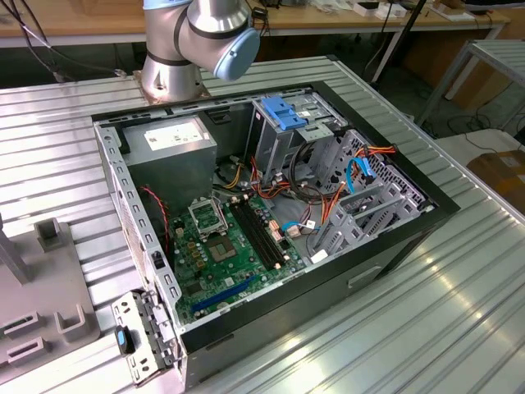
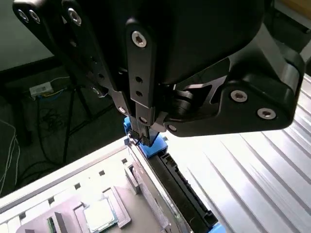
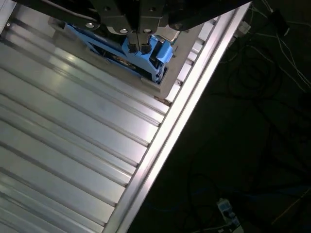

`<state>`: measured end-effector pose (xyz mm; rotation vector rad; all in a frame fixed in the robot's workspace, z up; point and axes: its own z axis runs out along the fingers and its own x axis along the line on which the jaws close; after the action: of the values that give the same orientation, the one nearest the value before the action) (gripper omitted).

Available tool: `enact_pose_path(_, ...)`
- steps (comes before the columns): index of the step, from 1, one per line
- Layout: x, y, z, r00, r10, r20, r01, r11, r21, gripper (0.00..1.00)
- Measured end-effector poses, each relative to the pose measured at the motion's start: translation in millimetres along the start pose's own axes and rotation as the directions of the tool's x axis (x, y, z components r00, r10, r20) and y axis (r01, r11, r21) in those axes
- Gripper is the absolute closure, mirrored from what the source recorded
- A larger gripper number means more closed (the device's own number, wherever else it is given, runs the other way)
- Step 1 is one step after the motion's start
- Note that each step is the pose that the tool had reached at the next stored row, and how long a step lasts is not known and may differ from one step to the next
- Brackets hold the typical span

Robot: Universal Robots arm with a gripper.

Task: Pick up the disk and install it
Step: 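Pick up the disk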

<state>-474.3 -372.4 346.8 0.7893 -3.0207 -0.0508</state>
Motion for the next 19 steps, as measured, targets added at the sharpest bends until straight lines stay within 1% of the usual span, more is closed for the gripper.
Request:
enact_pose_path(1, 0.0, 0.0, 0.0, 0.9996, -0.027, -0.0010, 0.027, 0.9996, 0.0003, 0.89)
enact_pose_path(2, 0.0, 0.0, 0.0, 0.9956, -0.094, -0.0033, 0.094, 0.9956, 0.0008, 0.89)
enact_pose_path(3, 0.0, 0.0, 0.0, 0.9927, -0.120, -0.0043, 0.120, 0.9927, 0.0010, 0.89)
enact_pose_path(4, 0.0, 0.0, 0.0, 0.9883, -0.152, -0.0054, 0.152, 0.9883, 0.0013, 0.89)
enact_pose_path(5, 0.0, 0.0, 0.0, 0.9847, -0.174, -0.0063, 0.174, 0.9847, 0.0014, 0.89)
enact_pose_path(7, 0.0, 0.0, 0.0, 0.9792, -0.203, -0.0072, 0.203, 0.9792, 0.0016, 0.89)
enact_pose_path(11, 0.0, 0.0, 0.0, 0.9634, -0.268, -0.0096, 0.268, 0.9635, 0.0019, 0.89)
enact_pose_path(12, 0.0, 0.0, 0.0, 0.9550, -0.296, -0.0106, 0.296, 0.9550, 0.0020, 0.89)
enact_pose_path(13, 0.0, 0.1, 0.0, 0.9512, -0.308, -0.0110, 0.308, 0.9513, 0.0020, 0.89)
enact_pose_path(14, 0.0, 0.0, 0.0, 0.9435, -0.331, -0.0119, 0.331, 0.9436, 0.0020, 0.89)
enact_pose_path(15, 0.0, 0.0, 0.0, 0.9332, -0.359, -0.0129, 0.359, 0.9332, 0.0021, 0.89)
enact_pose_path(16, 0.0, 0.0, 0.0, 0.9218, -0.387, -0.0140, 0.387, 0.9219, 0.0020, 0.89)
enact_pose_path(17, 0.0, 0.0, 0.0, 0.9117, -0.411, -0.0148, 0.411, 0.9118, 0.0020, 0.89)
enact_pose_path(19, 0.0, 0.0, 0.0, 0.8979, -0.440, -0.0159, 0.440, 0.8980, 0.0020, 0.89)
